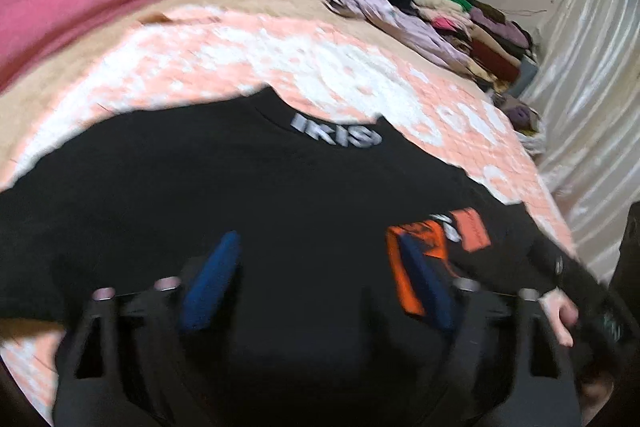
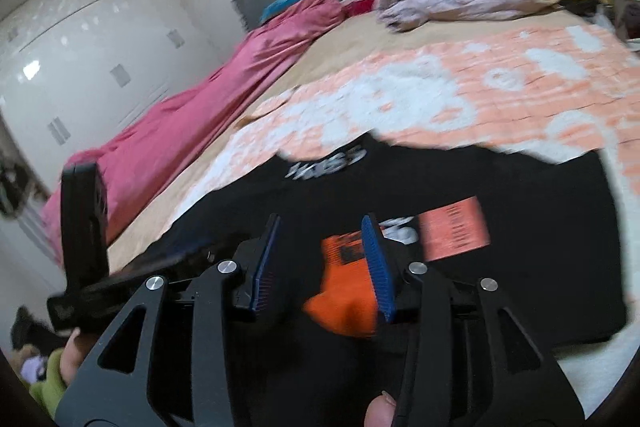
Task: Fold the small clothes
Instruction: 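Carry the cuff across the shirt with the right gripper while the left gripper grasps it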
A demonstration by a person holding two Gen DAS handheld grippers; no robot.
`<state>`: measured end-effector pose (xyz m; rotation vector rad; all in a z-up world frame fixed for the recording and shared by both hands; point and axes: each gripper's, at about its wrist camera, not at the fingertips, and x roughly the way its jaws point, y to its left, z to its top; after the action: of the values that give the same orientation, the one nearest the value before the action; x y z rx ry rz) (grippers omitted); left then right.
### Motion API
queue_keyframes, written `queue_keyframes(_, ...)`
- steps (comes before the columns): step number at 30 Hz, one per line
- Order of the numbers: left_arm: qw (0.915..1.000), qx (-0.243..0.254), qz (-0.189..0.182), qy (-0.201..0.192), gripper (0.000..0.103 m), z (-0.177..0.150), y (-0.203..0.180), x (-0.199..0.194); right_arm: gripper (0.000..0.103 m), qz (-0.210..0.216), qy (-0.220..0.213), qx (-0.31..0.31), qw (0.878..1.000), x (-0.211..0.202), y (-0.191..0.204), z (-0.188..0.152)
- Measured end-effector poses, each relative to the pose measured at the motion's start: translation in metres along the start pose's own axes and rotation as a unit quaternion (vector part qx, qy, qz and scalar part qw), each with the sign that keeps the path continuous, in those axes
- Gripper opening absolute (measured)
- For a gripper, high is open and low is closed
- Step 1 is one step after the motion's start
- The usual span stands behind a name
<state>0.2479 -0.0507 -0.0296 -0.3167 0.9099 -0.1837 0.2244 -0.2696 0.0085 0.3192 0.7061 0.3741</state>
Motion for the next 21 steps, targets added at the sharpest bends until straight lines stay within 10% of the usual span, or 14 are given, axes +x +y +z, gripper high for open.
queue_keyframes(8,0.9934,-0.008,-0.067,0.093,0.06,-0.026,-0.048,0.051,0.035,-0.077,-0.041,0.029,0.996,-0.03,-0.041,0.014)
queue_keyframes(11,0.9962,0.011,-0.038,0.077,0.055,-0.029,-0.064,0.058,0.035,-0.079,-0.044,0.034,0.995,-0.032,-0.045,0.015)
queue_keyframes(12,0.9967,0.015,-0.035,0.071,0.032,-0.029,-0.067,0.058,0.035,-0.079,-0.044,0.036,0.995,-0.031,-0.045,0.015)
queue_keyframes(15,0.9975,0.034,-0.024,0.056,0.016,-0.026,-0.076,0.059,0.035,-0.082,-0.043,0.038,0.995,-0.031,-0.047,0.016)
queue_keyframes(21,0.9975,0.057,-0.04,0.012,0.01,-0.01,-0.07,0.035,0.035,-0.09,-0.053,0.043,0.994,-0.038,-0.053,0.017)
